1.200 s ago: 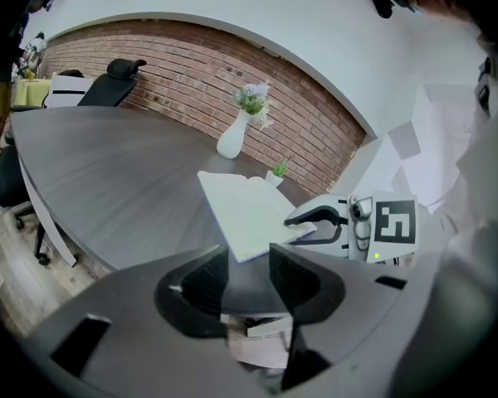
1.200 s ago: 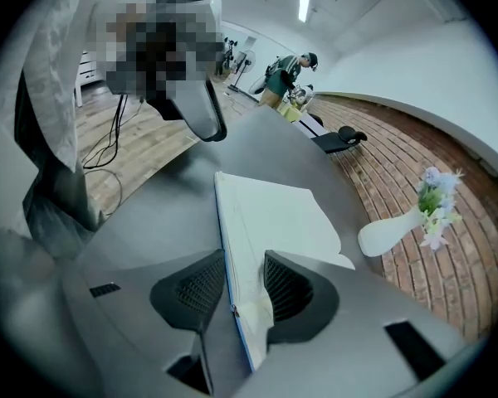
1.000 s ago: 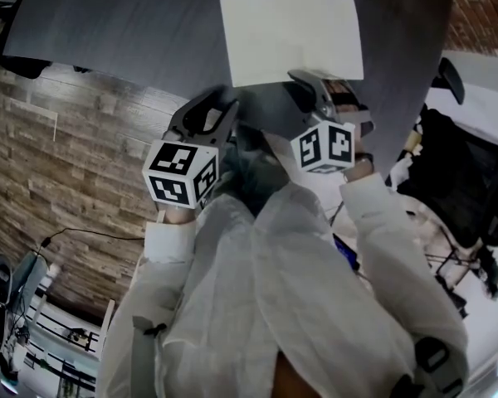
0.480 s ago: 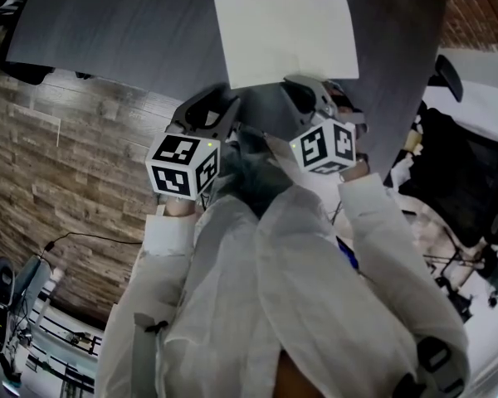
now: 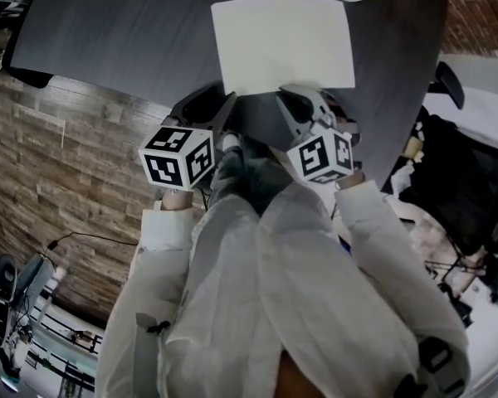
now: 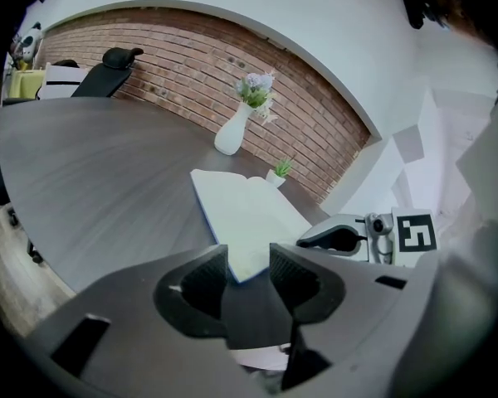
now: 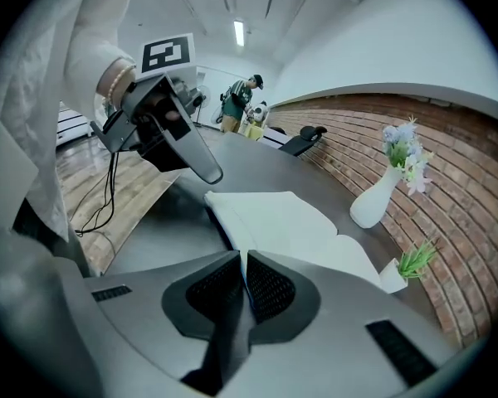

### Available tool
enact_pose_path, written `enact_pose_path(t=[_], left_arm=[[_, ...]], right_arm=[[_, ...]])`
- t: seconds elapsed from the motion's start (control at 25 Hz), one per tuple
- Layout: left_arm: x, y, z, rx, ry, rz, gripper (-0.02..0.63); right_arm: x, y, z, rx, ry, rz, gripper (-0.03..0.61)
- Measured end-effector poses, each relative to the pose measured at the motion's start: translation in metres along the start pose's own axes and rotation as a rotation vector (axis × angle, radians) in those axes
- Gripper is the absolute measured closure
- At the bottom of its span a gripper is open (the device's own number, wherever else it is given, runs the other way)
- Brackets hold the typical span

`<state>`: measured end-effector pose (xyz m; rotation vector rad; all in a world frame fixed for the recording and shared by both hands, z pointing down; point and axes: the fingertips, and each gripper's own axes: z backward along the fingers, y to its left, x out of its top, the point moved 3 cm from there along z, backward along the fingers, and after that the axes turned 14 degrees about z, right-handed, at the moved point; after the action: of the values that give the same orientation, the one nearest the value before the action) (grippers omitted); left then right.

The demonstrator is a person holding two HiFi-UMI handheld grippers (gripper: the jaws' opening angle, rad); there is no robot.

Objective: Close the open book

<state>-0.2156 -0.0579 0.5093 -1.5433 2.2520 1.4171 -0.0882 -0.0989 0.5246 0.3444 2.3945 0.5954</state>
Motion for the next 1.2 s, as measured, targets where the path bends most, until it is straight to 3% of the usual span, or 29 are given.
enact_pose_path(t=[0.48,0.84,1.2], left_arm=[[-0.001,-0.001,-0.006,-0.023,0.015,0.128,0.468],[-0.007,-0.003,-0.009,-0.118,0.023,0.35,0.453],[-0.006,-0.008,-0.019,-0.166,0.036,0.399,0.453]], right_arm=[[0.007,-0.011,0.011,-0.056,-0.053,-0.101,0.554],[0.008,-0.012,0.014,-0.085,-0.078,-0.12,0.555],[0.016,-0.021,0.022,-0.067,-0.052,-0.09,0.558]])
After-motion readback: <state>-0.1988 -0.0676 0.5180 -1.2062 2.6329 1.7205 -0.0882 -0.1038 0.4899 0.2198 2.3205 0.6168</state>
